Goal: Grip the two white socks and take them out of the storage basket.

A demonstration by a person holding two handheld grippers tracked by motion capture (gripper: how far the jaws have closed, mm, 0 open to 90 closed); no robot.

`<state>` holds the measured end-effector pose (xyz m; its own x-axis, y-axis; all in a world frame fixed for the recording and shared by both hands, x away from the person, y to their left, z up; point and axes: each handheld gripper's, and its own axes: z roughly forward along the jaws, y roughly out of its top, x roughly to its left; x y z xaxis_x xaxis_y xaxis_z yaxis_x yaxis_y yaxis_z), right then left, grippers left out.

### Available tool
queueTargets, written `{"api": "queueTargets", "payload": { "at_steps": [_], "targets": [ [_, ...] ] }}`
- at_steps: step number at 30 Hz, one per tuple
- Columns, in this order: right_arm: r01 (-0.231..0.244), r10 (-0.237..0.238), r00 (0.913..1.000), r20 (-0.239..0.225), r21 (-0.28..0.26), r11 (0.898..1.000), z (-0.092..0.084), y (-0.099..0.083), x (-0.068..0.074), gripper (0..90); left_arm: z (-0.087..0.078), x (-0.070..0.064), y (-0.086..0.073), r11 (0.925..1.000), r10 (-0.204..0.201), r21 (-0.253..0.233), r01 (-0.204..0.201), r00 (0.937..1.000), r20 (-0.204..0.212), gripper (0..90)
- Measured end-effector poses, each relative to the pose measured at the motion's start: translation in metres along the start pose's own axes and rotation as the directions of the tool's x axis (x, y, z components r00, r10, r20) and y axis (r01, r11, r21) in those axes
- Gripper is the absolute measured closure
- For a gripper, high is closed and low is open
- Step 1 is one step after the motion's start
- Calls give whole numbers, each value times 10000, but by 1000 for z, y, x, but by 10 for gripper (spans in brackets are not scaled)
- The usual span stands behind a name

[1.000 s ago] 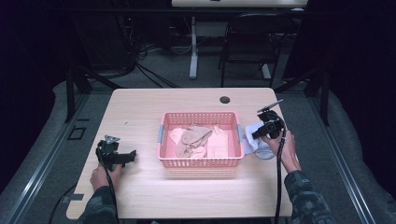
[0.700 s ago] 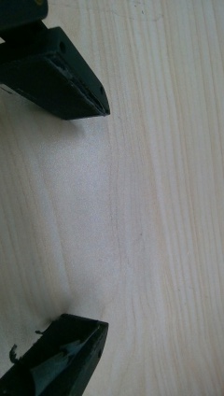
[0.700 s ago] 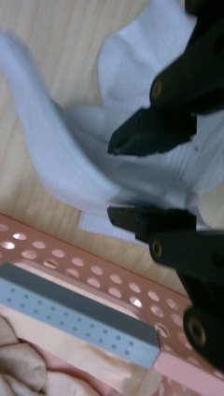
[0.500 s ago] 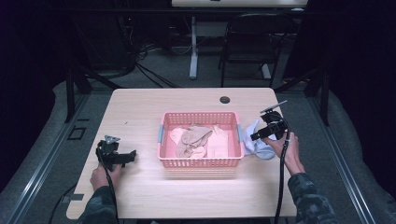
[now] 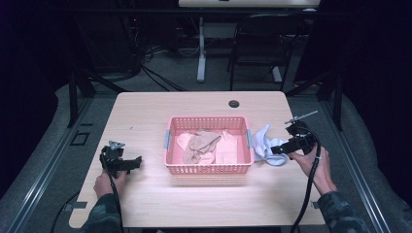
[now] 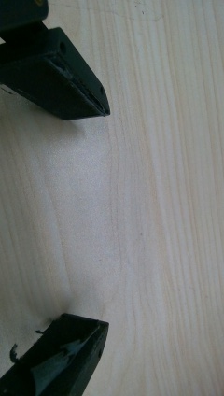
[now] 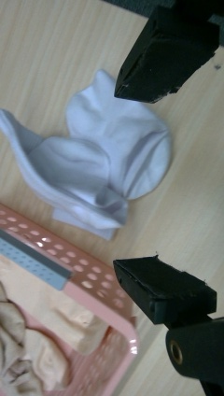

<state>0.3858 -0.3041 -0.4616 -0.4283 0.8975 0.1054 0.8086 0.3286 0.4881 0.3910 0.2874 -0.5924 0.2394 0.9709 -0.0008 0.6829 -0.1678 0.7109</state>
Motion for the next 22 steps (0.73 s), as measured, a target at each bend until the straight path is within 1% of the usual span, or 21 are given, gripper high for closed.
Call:
{"api": "queueTargets", "payload": {
  "at_steps": [1,2,3,5,6,8,11,12,14,17,18,19,22],
  "targets": [
    [142,-142,9999,32,46,9999,-3,-9,-1,136,0,0,0,10000,0,0,0,10000,1,2],
    [180,-181,9998,99,107,9998,-3,-13,-2,136,0,0,0,10000,1,8,-1,10000,8,2],
    [180,-181,9998,99,107,9998,-3,-13,-2,136,0,0,0,10000,-2,-1,2,10000,-1,2],
    [86,-86,10000,32,128,9999,-3,-22,-3,137,0,0,0,10000,-6,-3,6,10000,-1,2],
    [102,-103,9999,33,210,9997,-2,-27,-5,137,0,0,0,10000,-1,0,1,10000,-2,2],
    [-7,7,10000,17,346,9994,1,-35,-7,137,0,0,0,10000,-2,-2,2,10000,-2,2],
    [-91,90,10000,19,654,9978,8,-45,-10,133,0,0,0,10000,7,-12,-7,10000,-4,2],
    [-138,133,9999,80,681,9976,10,-48,-10,131,0,0,0,10000,9,-11,-9,10000,-5,2],
    [-70,63,9999,81,905,9959,14,-52,-12,123,0,0,0,10000,9,-1,-9,10000,1,1],
    [-148,138,9999,103,1031,9946,18,-55,-15,114,0,0,0,10000,7,11,-7,10000,13,1],
    [-332,327,9994,77,844,9959,20,-57,-16,114,0,0,0,10000,8,11,-8,10000,16,1],
    [-332,327,9994,77,844,9959,20,-57,-16,114,0,0,0,10000,8,11,-8,10000,16,0],
    [-101,104,9999,-23,1086,9940,22,-56,-19,112,1,0,1,10000,22,-5,-22,10000,9,1]
  ]
}}
